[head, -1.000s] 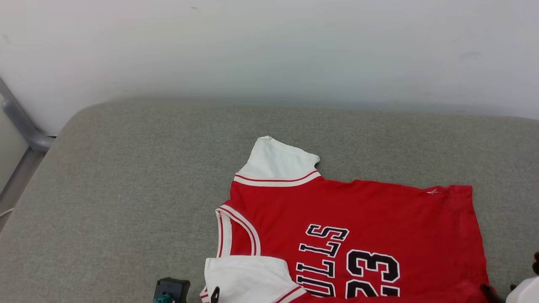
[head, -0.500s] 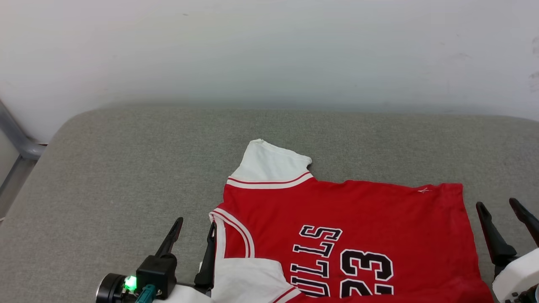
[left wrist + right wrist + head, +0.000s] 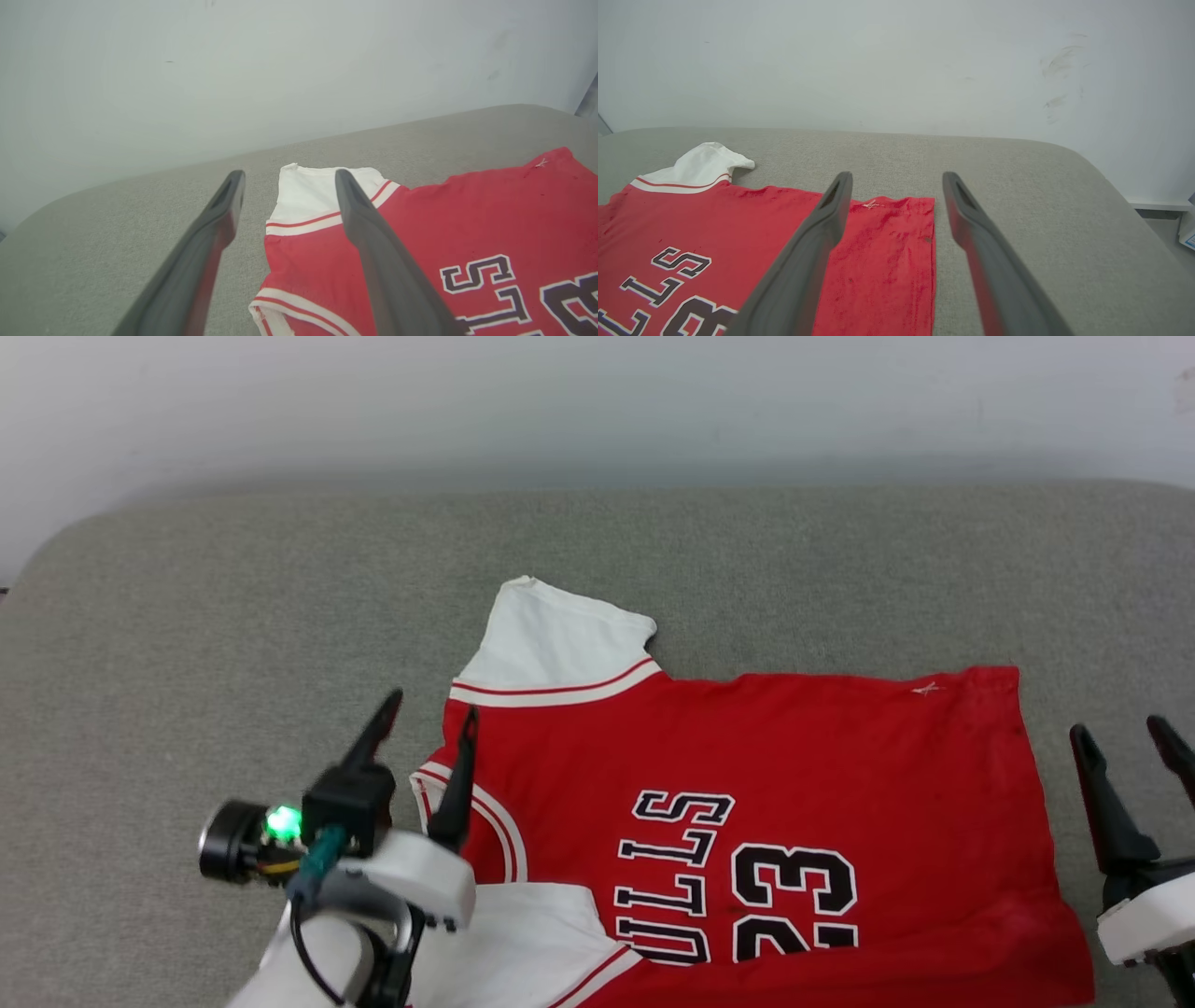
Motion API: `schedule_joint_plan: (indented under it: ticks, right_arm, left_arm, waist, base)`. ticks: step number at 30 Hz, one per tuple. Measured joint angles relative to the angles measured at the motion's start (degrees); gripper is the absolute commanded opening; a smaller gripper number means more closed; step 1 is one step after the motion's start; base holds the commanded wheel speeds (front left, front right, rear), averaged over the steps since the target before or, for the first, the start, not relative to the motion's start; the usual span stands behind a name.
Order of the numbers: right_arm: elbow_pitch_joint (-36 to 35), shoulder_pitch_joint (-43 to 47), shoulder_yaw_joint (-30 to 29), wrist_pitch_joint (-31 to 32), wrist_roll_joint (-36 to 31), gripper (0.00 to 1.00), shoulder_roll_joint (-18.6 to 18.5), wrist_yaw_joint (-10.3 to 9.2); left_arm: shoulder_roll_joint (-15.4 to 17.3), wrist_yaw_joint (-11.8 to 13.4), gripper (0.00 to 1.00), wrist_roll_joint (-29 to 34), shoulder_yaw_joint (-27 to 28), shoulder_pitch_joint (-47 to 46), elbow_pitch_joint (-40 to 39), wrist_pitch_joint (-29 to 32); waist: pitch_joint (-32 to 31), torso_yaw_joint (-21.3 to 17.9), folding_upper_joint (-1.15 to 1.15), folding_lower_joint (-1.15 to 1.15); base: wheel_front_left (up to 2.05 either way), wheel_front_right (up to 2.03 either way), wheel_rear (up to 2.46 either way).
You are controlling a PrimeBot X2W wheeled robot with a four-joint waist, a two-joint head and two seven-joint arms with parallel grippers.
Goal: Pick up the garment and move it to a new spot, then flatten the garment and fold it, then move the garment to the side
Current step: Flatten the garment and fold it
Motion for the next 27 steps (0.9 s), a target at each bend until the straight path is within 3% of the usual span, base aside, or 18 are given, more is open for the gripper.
schedule_joint_plan:
  ticks: [5, 15, 20, 27]
  right_arm:
    - [-1.5, -2.1, -0.8, -1.3, 1.4, 1.0, -1.6, 0.0]
    - [-1.6, -5.6, 0.5, -4.3, 3.7, 1.0, -4.4, 0.0]
    - [-0.9, -7.5, 1.5, -6.0, 4.6, 1.0, -5.2, 0.0]
    - [0.5, -9.5, 2.7, -7.1, 6.7, 1.0, -5.7, 0.0]
  left_arm:
    - [1.9, -3.4, 1.0, -0.5, 0.4, -11.0, 2.7, 8.6]
    - [5.5, -11.4, 1.0, -3.6, -1.2, -31.8, 8.6, 34.8]
    - [5.7, -13.0, 1.0, -3.8, -2.3, -38.4, 12.3, 43.2]
    - [5.9, -12.5, 1.0, -3.9, -2.5, -43.2, 17.0, 49.8]
  waist:
    - [4.9, -1.9, 0.0, 0.0]
    - [14.4, -5.5, 0.0, 0.01]
    - [18.0, -6.8, 0.0, 0.01]
    - [21.6, -8.7, 0.0, 0.01]
  base:
    - [0.0, 0.0, 0.0]
    - [0.0, 0.0, 0.0]
    - [0.0, 0.0, 0.0]
    - [0.0, 0.0, 0.0]
